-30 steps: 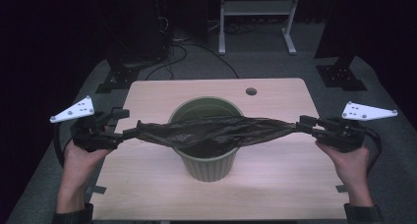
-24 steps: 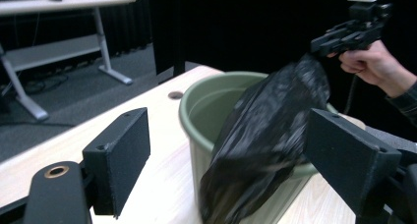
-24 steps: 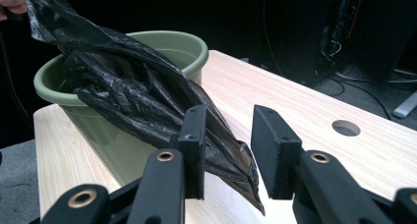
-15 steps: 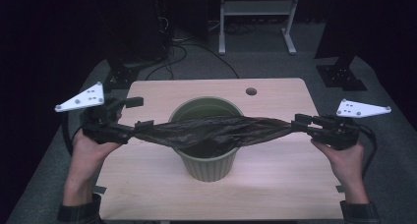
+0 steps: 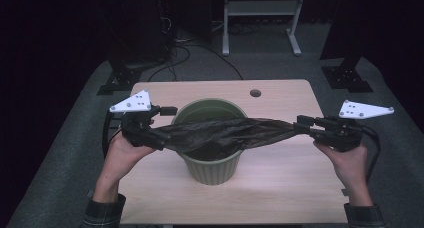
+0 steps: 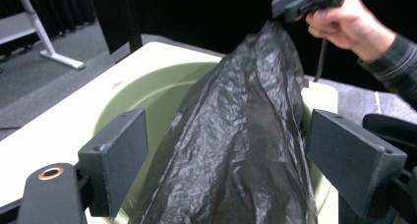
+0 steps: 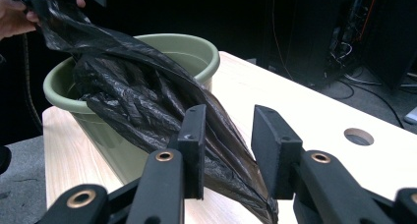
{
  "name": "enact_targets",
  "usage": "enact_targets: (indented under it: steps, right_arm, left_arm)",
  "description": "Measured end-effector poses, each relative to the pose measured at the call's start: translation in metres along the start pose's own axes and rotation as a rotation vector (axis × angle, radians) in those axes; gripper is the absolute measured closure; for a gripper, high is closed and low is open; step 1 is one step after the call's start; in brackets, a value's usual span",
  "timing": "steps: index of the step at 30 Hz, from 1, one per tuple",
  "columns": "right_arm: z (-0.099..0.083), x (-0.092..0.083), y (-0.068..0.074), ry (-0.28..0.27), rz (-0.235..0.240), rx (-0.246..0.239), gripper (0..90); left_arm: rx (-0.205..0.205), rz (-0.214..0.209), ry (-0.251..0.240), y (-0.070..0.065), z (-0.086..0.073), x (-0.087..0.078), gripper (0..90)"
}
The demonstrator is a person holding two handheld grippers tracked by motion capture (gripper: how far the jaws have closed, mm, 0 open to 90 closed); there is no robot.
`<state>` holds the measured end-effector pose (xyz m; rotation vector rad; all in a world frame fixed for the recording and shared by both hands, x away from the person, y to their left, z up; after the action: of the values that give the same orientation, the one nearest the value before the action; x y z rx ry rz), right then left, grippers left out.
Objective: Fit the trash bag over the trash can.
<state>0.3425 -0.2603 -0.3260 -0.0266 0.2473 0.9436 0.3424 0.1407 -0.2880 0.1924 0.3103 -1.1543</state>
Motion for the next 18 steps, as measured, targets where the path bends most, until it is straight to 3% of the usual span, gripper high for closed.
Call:
enact_targets:
  steps: [4,12,14,16,18]
  right_arm:
    - [0.001,0.001,0.001,0.001,0.005,0.0,65.5]
    - [0.002,0.004,0.002,0.007,0.008,-0.003,65.4]
    - [0.002,0.004,0.002,0.007,0.01,-0.006,65.4]
    - [0.003,0.005,0.003,0.007,0.011,-0.004,65.4]
    - [0.003,0.006,0.004,0.007,0.013,-0.005,65.4]
  left_arm:
    - [0.009,0.018,0.043,0.003,-0.007,0.005,14.8]
    - [0.016,0.005,0.044,-0.003,-0.013,0.001,11.0]
    - [0.024,0.019,0.058,-0.003,-0.015,0.002,11.2]
    - [0.028,0.044,0.08,0.001,-0.019,0.003,13.7]
    - [0.025,0.047,0.091,0.004,-0.021,0.005,22.5]
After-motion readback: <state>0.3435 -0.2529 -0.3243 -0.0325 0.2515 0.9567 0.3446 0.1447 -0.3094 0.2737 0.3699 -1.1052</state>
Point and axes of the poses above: each handheld gripper's, and its own axes: x roughly forward along the jaws, z roughly out of its top, y roughly to its left, the point moved 6 cm from there along x, roughly forward along the jaws, and after that the axes turned 5 degrees about -y, right-handed, at the moved point
